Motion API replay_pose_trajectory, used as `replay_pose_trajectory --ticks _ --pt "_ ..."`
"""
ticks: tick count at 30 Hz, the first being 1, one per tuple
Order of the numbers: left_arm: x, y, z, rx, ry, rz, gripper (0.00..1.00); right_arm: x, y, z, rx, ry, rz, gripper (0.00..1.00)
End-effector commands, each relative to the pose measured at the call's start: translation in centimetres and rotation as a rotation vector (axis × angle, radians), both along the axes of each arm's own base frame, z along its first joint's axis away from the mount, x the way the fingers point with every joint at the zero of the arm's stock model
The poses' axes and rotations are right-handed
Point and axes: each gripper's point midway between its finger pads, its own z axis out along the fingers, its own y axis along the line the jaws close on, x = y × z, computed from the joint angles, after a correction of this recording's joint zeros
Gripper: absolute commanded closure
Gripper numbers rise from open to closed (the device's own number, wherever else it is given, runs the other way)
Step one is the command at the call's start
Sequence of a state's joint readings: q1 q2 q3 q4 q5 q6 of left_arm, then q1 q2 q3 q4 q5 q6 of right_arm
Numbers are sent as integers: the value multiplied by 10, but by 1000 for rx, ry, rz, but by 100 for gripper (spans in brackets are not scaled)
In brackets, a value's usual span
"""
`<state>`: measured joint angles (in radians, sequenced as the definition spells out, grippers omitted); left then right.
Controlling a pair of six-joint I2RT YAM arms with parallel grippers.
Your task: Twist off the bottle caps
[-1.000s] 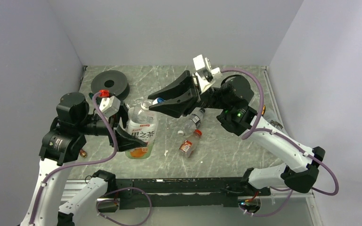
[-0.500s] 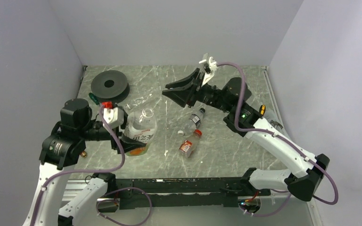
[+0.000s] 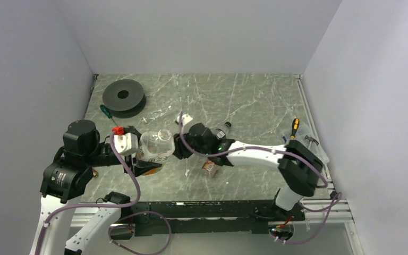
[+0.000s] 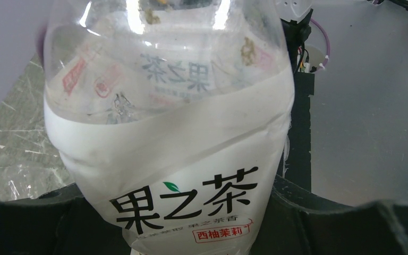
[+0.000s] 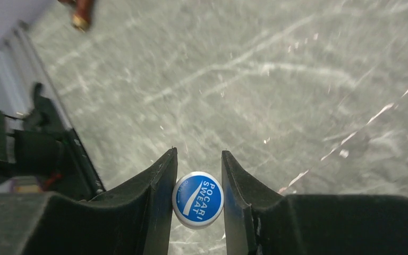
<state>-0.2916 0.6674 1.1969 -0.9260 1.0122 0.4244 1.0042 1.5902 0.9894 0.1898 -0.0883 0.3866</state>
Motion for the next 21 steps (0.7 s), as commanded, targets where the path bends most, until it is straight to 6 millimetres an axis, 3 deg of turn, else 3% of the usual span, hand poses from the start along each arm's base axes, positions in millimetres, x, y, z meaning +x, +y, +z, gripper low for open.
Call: replay_pose_trajectory --ticks 1,7,14,15,18,21 --pt "1 1 4 2 -40 -2 43 16 9 -20 -11 -65 -114 100" --pt "-1 2 4 7 -41 4 43 21 -2 -70 -77 -50 -191 100" --pt "-1 2 4 6 -36 9 43 17 -23 -102 -131 -43 -244 100" --pt "0 2 4 5 -35 10 43 17 -26 -103 -133 -41 -247 97" --pt "-1 2 3 3 -27 7 43 12 -29 -105 -134 -32 -239 77" --pt "-1 1 3 -1 -26 6 43 9 -28 -99 -119 -27 -224 49"
